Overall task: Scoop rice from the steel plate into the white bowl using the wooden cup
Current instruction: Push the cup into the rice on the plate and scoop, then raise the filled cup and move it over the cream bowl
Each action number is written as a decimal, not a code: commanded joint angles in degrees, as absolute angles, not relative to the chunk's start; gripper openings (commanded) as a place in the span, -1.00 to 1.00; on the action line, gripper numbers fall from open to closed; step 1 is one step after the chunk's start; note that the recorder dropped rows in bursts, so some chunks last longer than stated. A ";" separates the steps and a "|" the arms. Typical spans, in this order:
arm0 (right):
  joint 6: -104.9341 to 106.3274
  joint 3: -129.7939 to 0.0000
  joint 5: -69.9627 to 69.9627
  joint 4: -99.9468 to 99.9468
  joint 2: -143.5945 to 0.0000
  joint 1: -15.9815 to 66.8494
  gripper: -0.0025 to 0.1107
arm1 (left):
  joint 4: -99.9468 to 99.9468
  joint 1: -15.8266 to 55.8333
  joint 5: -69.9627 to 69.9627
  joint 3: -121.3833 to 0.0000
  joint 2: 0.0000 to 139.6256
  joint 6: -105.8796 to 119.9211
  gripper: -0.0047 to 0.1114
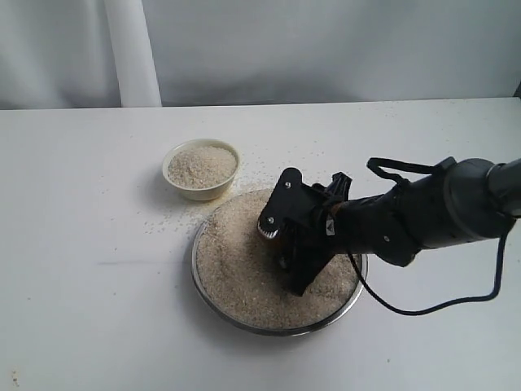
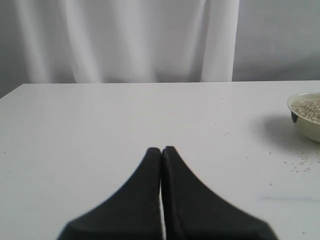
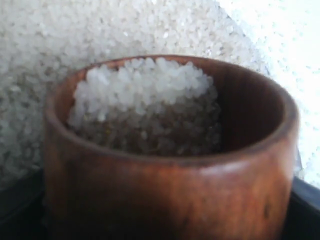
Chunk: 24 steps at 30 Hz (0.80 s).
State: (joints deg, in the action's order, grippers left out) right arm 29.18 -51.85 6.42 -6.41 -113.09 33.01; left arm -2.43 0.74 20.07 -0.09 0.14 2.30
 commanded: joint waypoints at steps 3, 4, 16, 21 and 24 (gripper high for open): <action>25.31 -50.31 4.43 -6.84 -108.65 32.53 -0.96 | -2.40 0.89 19.74 0.00 0.00 2.08 -0.92; 24.56 -50.31 4.88 -6.84 -107.82 32.53 -0.96 | -2.40 0.89 19.74 0.00 0.00 2.08 -0.92; 13.05 -50.40 13.27 -8.67 -99.54 32.53 -0.96 | -2.40 0.89 19.74 0.00 0.00 2.08 -0.92; 10.34 -50.80 13.89 -10.54 -98.34 32.63 -0.96 | -2.40 0.89 19.74 0.00 0.00 2.08 -0.92; 10.34 -50.80 13.89 -10.64 -98.35 32.63 -0.96 | -2.40 0.89 19.74 0.00 0.00 2.08 -0.92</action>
State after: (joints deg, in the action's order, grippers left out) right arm 10.94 -50.42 12.32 -9.67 -99.07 33.01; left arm -2.43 0.74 20.07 -0.09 0.14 2.30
